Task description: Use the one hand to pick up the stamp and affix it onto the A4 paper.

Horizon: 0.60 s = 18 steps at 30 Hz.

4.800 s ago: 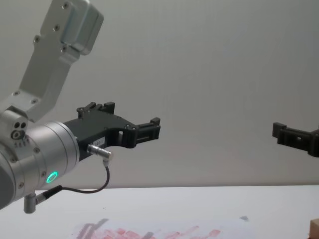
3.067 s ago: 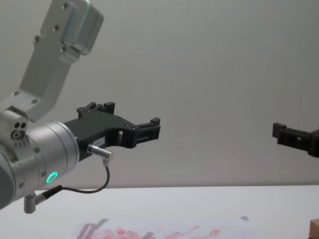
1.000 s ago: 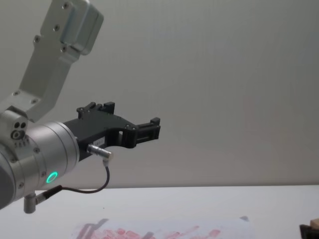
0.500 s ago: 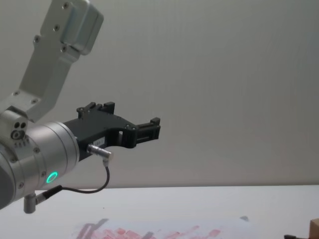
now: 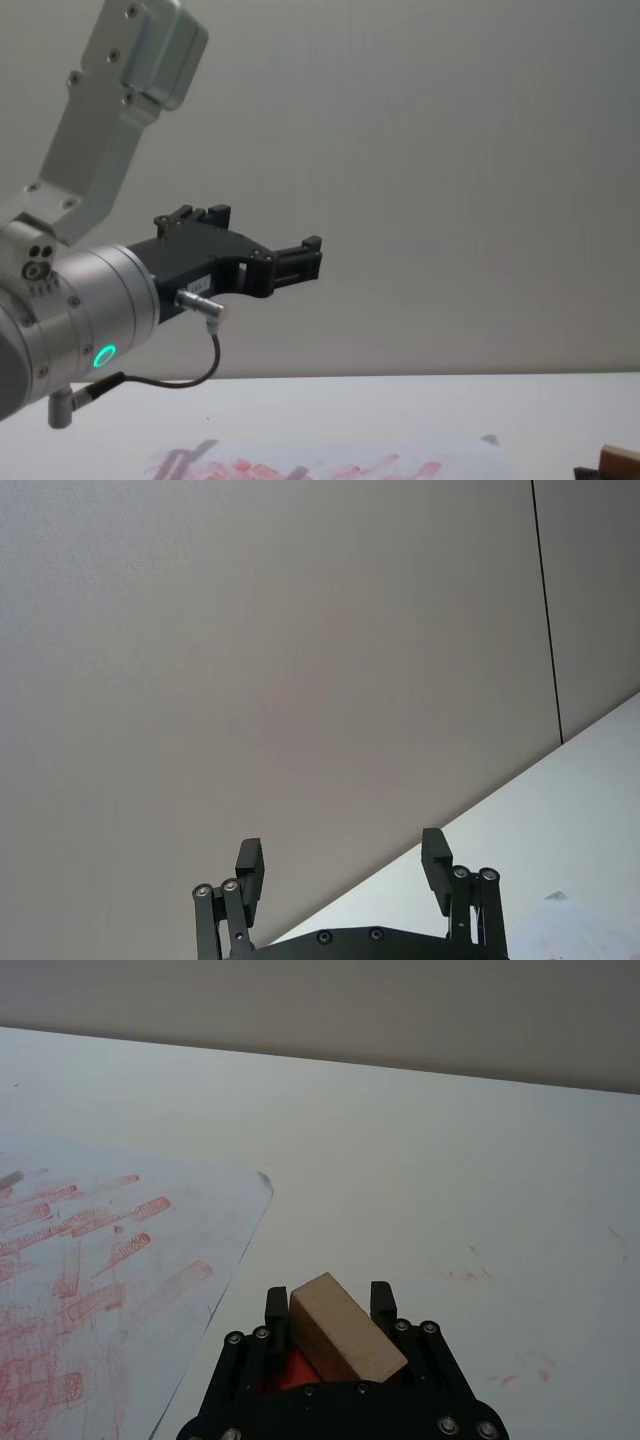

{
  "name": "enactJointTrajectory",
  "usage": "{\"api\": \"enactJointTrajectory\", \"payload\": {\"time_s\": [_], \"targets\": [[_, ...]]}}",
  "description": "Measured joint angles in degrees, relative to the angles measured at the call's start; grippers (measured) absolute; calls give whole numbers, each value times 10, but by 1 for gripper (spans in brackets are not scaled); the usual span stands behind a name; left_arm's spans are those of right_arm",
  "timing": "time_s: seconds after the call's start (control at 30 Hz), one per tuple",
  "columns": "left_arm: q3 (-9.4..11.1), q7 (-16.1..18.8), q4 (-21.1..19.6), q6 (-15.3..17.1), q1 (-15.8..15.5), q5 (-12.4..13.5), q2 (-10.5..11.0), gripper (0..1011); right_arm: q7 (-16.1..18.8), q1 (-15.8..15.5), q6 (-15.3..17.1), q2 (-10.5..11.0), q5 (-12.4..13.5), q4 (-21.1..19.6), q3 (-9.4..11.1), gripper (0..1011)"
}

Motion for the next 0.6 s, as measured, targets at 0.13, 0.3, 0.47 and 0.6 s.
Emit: {"api": "enactJointTrajectory", "payload": {"time_s": [0.13, 0.3, 0.47, 0.6], "targets": [[0, 0, 0, 0, 0, 0, 0, 1001, 2, 2, 0, -1, 0, 2, 0, 451], [0, 0, 0, 0, 0, 0, 0, 1001, 3, 3, 1, -2, 0, 4, -1, 451], [0, 0, 0, 0, 0, 0, 0, 1001, 4, 4, 1, -2, -1, 5, -1, 451], [0, 0, 0, 0, 0, 0, 0, 1001, 5, 4, 1, -2, -1, 6, -1, 451]]}}
